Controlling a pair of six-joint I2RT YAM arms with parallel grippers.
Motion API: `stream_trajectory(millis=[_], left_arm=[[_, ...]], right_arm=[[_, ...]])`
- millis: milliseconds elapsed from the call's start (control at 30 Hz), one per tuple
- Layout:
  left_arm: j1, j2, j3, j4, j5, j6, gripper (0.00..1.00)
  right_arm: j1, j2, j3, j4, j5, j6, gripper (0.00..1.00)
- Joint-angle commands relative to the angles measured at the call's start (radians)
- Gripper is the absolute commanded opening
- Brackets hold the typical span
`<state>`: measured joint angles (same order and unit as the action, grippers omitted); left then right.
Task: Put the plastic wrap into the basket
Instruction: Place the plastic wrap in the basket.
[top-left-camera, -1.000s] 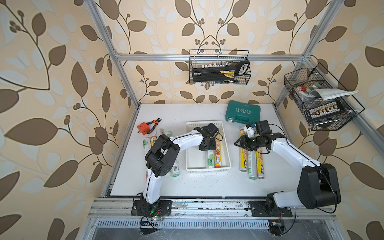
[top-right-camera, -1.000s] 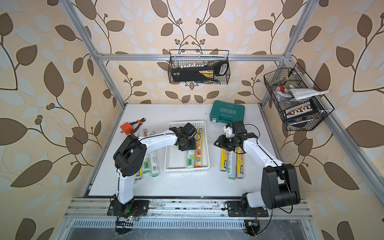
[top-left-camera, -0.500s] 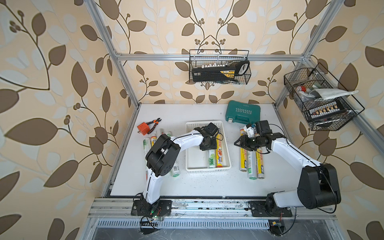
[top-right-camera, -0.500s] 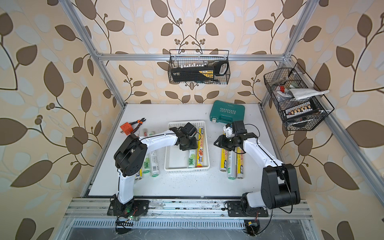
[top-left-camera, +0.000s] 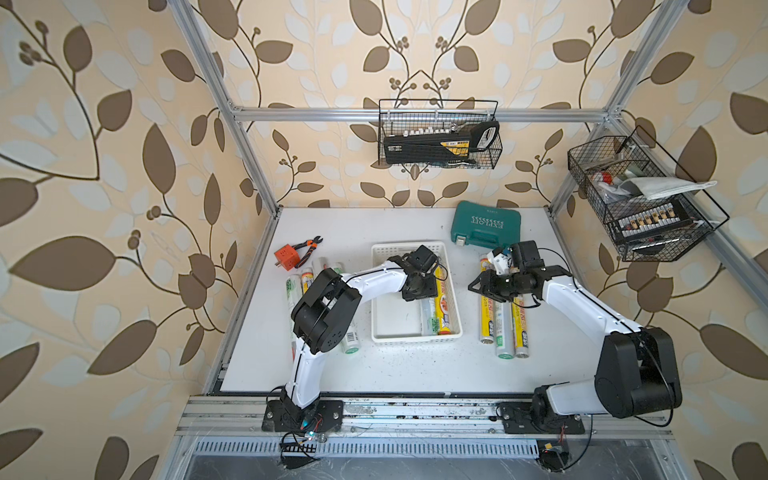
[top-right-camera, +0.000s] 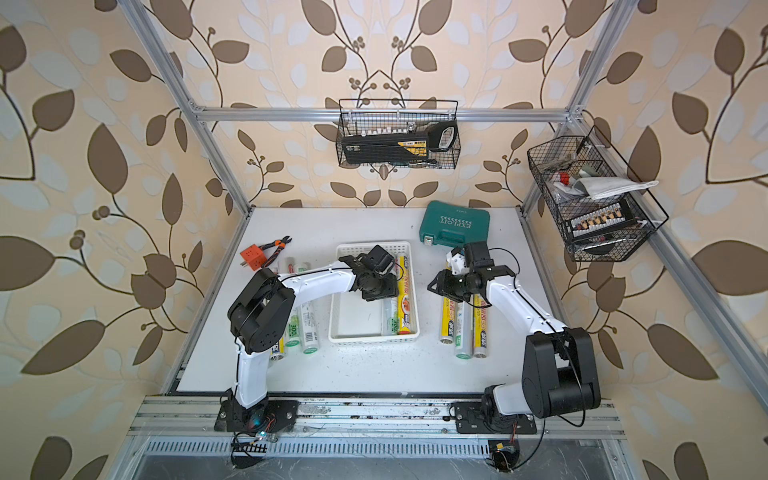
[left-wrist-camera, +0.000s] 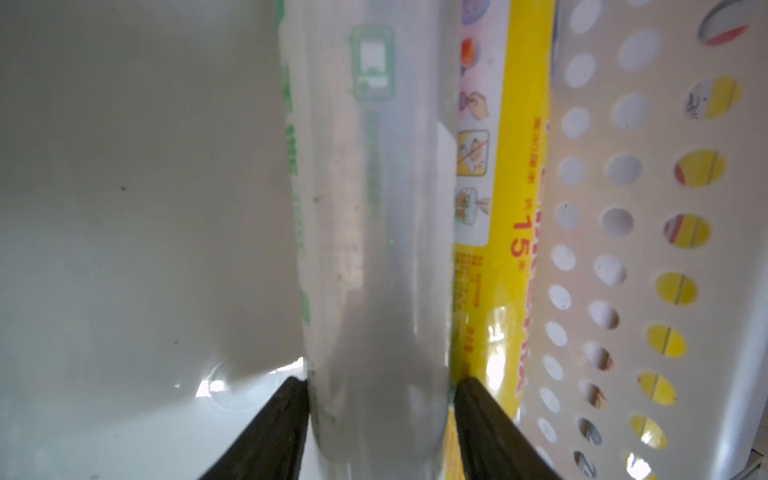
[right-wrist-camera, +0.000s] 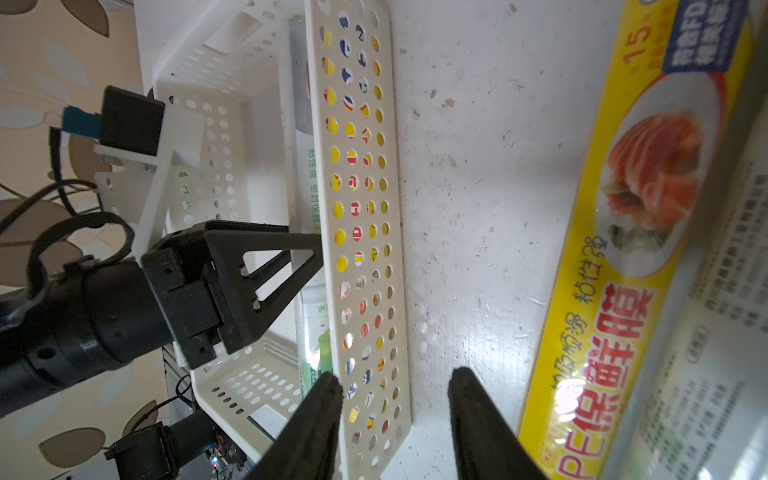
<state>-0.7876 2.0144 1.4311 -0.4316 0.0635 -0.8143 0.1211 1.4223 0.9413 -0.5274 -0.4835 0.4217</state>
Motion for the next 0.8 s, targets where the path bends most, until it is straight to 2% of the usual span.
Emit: stream_trajectory(millis=[0,333,467,633,767], left_arm=[[-0.007,-0.042,-0.004,0.026,0.023,-0.015,0.61],[-0.009,-0.114,0.015,-0.023,0.019,-0.005,0.61],[-0.011,-0.177,0.023,-0.059,0.0,0.01,0.66],[-0.01,-0.263,0.019,-0.129,-0.084,0.025,0.7],[-0.01,-0.343,0.003,-0.196,-0.172,0.041,0.73]], right_arm=[[-0.007,-0.01,-0.015,-0.002,-0.015,-0.003,0.45],[-0.012,-0.026,-0.004,-0.026,0.006,-0.011,0.45],[-0.012,-0.039,0.012,-0.065,0.042,-0.022,0.45],[-0.012,-0.067,0.028,-0.107,0.098,-0.032,0.47],[-0.011,-0.072,0.04,-0.128,0.096,-0.038,0.49]])
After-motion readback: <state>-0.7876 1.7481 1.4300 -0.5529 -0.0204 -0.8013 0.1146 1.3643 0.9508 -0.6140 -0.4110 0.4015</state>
